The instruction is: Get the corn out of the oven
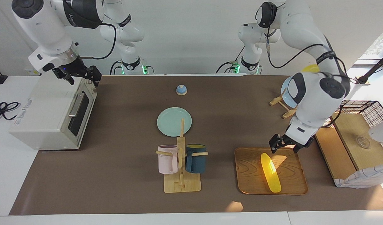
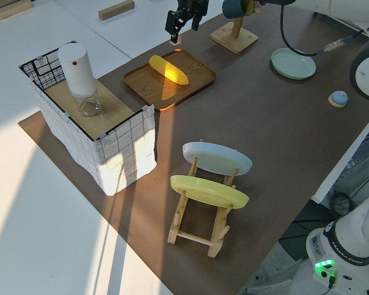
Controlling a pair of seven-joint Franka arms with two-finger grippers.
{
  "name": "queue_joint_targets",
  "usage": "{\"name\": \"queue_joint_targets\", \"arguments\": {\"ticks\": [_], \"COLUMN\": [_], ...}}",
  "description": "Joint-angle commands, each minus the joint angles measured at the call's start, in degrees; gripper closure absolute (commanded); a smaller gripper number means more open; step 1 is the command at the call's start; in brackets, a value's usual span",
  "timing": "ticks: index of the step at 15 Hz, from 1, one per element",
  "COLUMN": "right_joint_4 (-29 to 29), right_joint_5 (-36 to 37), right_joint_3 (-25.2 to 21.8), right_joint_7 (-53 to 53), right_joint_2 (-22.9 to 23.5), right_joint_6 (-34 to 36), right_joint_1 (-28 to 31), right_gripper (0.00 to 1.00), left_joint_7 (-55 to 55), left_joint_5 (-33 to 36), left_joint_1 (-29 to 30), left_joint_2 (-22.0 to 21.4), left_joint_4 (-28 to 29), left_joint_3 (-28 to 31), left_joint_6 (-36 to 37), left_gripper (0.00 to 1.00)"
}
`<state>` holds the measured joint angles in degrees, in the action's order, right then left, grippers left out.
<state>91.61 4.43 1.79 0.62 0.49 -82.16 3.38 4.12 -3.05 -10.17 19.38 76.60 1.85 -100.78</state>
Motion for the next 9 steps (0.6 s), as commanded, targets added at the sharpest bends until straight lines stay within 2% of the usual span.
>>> {"name": "queue_joint_targets", "arguments": {"ticks": [1,5,7,9], "right_joint_4": [-1.3,-1.3,-1.3,-1.3], "right_joint_5": [-1.9,-1.9,-1.9,-1.9], "right_joint_3": [0.2,0.2,0.2,0.2], "right_joint_7": [-1.3,-1.3,-1.3,-1.3], "right_joint_2": [0.7,0.7,0.7,0.7], "right_joint_6": [1.4,1.4,1.4,1.4], "right_joint_1": [0.5,0.5,0.4,0.4], "right_gripper": [0.0,0.0,0.0,0.0], "left_joint_7": [0.4,0.4,0.6,0.7], "left_joint_5": [0.9,1.1,1.1,1.1], "left_joint_1": [1.4,1.4,1.3,0.9], "left_joint_2": [-7.7,-13.6,-18.3,-21.5], "left_joint_4": [2.4,4.4,12.0,17.9], "left_joint_3": [-0.4,-0.4,-0.4,-0.4], "left_joint_6": [8.8,19.0,18.6,15.1], "left_gripper": [0.0,0.0,0.0,0.0]}}
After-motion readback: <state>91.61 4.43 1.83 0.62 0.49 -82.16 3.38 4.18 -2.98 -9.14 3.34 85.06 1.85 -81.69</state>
